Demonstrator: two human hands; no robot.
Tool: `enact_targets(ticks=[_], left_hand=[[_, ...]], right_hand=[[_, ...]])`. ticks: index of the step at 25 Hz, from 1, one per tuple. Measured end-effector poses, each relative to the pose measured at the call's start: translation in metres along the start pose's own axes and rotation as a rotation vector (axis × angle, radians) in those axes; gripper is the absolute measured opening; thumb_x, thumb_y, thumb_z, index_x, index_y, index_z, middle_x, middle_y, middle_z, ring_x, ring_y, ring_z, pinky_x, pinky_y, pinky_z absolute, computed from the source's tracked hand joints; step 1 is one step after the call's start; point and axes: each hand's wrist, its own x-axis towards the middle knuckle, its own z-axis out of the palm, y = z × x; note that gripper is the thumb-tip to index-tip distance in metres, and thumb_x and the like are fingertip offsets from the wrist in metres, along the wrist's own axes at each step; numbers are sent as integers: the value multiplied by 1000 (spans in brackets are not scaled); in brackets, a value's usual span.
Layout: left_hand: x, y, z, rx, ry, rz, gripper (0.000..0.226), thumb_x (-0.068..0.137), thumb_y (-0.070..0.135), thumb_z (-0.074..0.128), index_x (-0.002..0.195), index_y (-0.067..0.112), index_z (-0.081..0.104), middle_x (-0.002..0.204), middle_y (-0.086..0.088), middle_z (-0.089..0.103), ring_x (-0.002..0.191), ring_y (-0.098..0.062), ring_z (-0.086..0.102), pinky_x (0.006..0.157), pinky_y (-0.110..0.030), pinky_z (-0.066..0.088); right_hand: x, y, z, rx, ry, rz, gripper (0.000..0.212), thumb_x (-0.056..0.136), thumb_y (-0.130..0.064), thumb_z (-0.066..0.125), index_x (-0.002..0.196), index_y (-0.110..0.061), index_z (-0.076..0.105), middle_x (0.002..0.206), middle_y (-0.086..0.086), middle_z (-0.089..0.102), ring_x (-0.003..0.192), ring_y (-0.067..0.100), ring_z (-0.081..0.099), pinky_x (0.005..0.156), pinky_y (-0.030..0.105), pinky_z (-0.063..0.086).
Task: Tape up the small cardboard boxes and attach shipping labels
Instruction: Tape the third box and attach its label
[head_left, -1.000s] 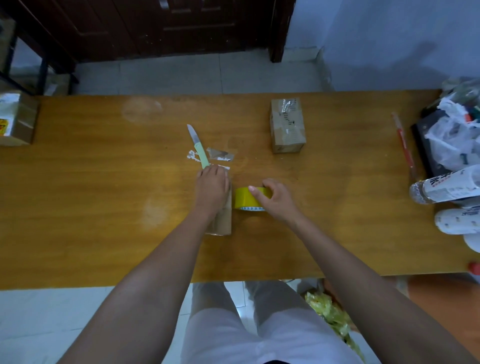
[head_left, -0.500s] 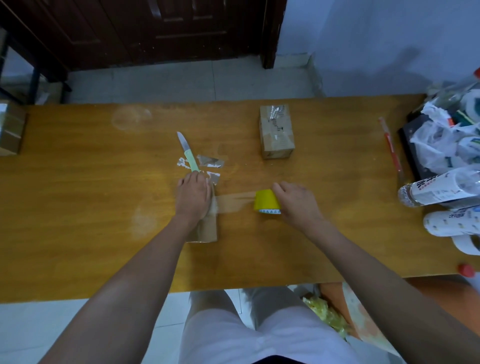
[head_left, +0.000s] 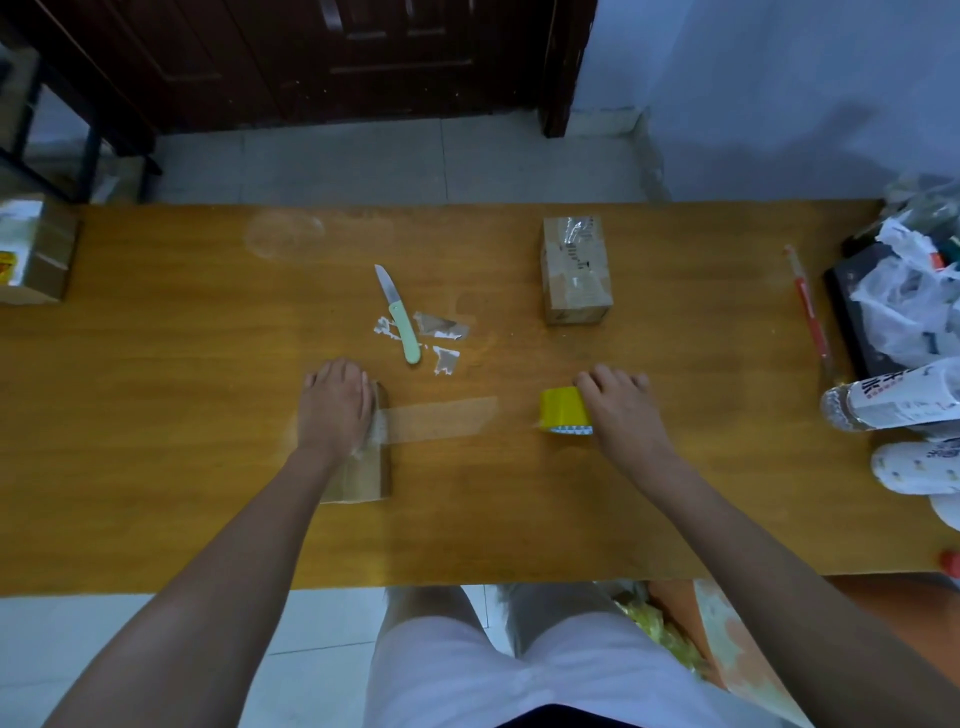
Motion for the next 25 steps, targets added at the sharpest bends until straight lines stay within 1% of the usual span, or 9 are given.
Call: enact_targets(ticks=[2, 3, 5, 6, 8, 12, 17, 21, 25], left_hand=[[0, 1, 0, 16, -11, -20, 42, 97, 25, 20, 81, 5, 54, 80, -15, 55, 77, -32, 53, 74, -43, 41], [0, 1, -1, 23, -16, -22, 41, 97, 25, 21, 81, 6, 54, 80, -13, 55, 77, -31, 52, 74, -43, 40], [0, -1, 1, 35, -26, -14, 37, 98, 23, 25, 82, 8, 54, 81, -11, 56, 78, -29, 52, 73, -42, 39], [1, -2, 3, 35, -35, -10, 34, 99, 22, 28, 83, 8, 55, 82, -11, 56, 78, -28, 52, 73, -41, 39], [8, -4, 3, 19, -42, -8, 28, 100, 18, 36, 84, 8, 57, 84, -11, 58, 80, -28, 53, 74, -40, 39], [23, -4, 4, -17, -39, -6, 32, 100, 20, 32, 85, 6, 57, 84, -13, 58, 81, -31, 55, 74, -41, 38], [21, -6, 5, -9, -44, 1, 40, 98, 26, 23, 85, 9, 56, 82, -10, 58, 80, -30, 54, 74, -41, 38], [23, -8, 7, -5, -58, -6, 36, 98, 26, 26, 84, 11, 56, 82, -8, 58, 80, -28, 54, 73, -40, 40], [22, -9, 6, -9, -69, 8, 35, 97, 27, 27, 85, 11, 55, 83, -8, 57, 81, -28, 53, 74, -40, 40]], right_hand=[[-1, -3, -9, -23, -32, 20, 53, 80, -23, 68, 128, -19, 48, 115, 4, 49, 103, 25, 52, 83, 37, 32], [-2, -5, -14, -26, -31, 51, 69, 74, -43, 74, 132, -20, 46, 119, 4, 48, 106, 25, 51, 86, 39, 34], [2, -16, -32, 61, 32, 91, 101, 57, -78, 66, 135, -18, 45, 122, 7, 49, 109, 27, 50, 90, 43, 35], [8, -28, -42, 118, 105, 82, 102, 57, -85, 58, 132, -17, 47, 120, 7, 50, 108, 27, 50, 90, 43, 36], [30, -58, -56, 194, 171, 53, 82, 73, -80, 48, 124, -17, 53, 114, 6, 52, 105, 24, 51, 88, 42, 40], [102, -131, -62, 376, 46, 69, 41, 95, -43, 48, 122, -12, 54, 117, 9, 54, 110, 28, 52, 84, 40, 45], [163, -191, -30, 325, -115, 158, 33, 101, -24, 42, 129, -7, 47, 129, 13, 50, 114, 32, 53, 83, 39, 46], [177, -210, -10, 351, -126, 225, 27, 98, -9, 43, 124, -3, 45, 128, 18, 50, 106, 34, 59, 68, 36, 43], [168, -198, -21, 689, -128, 360, 30, 93, -10, 49, 122, -2, 49, 121, 22, 59, 106, 39, 60, 79, 38, 48]])
